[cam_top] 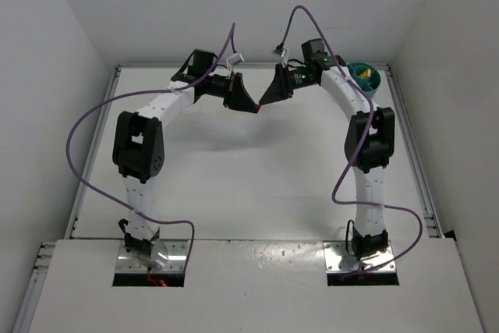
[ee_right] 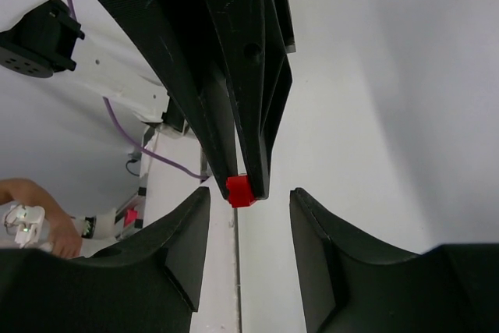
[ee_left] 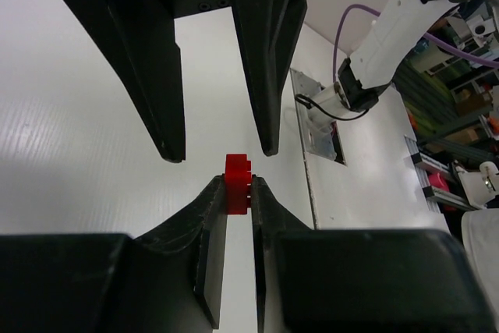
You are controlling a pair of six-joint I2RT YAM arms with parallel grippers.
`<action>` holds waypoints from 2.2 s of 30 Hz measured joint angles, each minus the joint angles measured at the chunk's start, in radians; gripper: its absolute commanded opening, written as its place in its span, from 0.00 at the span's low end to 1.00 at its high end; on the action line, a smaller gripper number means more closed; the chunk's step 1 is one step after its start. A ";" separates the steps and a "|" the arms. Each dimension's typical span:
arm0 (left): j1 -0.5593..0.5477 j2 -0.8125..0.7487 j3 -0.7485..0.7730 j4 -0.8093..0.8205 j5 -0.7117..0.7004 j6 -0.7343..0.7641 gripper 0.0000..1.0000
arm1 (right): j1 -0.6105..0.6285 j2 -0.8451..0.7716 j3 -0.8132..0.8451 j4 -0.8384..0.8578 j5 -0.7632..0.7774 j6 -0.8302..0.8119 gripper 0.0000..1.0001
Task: Sort the legos into containers by color
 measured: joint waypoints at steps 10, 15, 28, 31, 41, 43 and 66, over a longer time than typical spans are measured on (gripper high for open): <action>0.005 0.016 0.017 0.001 0.012 0.000 0.21 | 0.034 0.000 0.000 0.000 0.000 -0.002 0.40; 0.011 0.016 0.017 0.000 0.028 -0.004 0.21 | 0.040 0.000 0.000 0.000 0.009 -0.013 0.32; 0.021 0.016 0.017 -0.006 0.041 0.003 0.22 | 0.042 -0.001 -0.012 0.033 0.000 -0.008 0.29; 0.021 0.016 0.017 -0.007 0.041 0.008 0.22 | 0.040 -0.002 -0.017 0.050 -0.004 0.006 0.29; 0.024 0.016 0.017 -0.006 0.048 0.026 0.23 | 0.040 -0.003 -0.048 0.137 -0.031 0.107 0.35; 0.026 0.016 0.017 -0.006 0.049 0.029 0.23 | 0.040 -0.003 -0.057 0.159 -0.040 0.132 0.31; 0.037 0.016 0.015 -0.001 0.044 0.046 0.50 | 0.029 -0.006 -0.024 0.086 -0.007 0.066 0.00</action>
